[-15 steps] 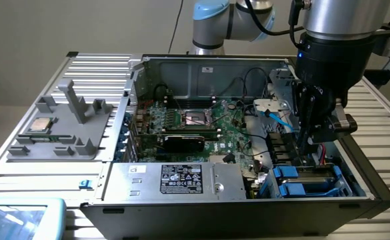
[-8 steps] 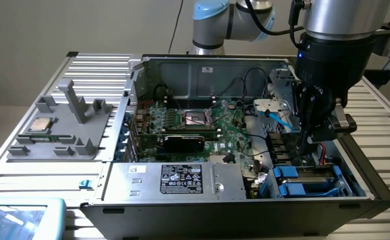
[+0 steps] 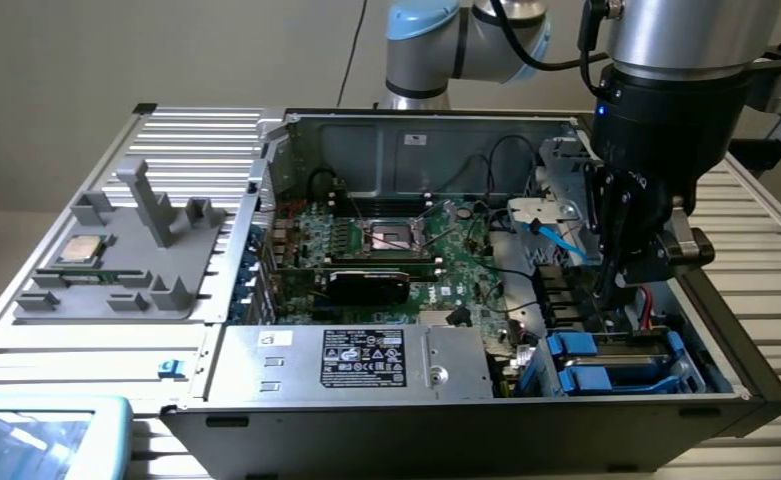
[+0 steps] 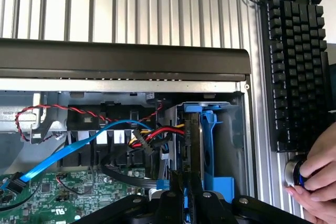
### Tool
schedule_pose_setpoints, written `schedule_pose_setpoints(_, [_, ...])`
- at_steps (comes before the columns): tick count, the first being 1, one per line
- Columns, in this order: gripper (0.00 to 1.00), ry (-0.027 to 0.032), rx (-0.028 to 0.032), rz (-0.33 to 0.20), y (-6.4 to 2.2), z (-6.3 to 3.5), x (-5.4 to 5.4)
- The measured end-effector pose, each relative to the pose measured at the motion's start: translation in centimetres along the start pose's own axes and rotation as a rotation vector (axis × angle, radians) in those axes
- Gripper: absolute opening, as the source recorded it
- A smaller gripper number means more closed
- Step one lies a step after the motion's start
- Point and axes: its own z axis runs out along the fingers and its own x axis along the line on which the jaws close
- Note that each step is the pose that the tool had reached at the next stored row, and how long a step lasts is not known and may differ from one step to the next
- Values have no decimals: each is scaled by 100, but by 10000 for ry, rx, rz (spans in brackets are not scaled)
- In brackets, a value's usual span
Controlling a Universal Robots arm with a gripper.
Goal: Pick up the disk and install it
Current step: 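Insert the second disk wire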
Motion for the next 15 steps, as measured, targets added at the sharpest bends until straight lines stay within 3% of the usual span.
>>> schedule_pose_setpoints(3, [16,-4,10,-3,7,0,-5])
schedule_pose_setpoints(8, [16,4,223,-42,31,10,-30])
schedule_pose_setpoints(10, [16,15,336,-63,39,14,-38])
schedule_pose_setpoints(13, [16,83,452,-77,49,24,-43])
schedule_pose_setpoints(15, [16,191,487,-61,51,38,-42])
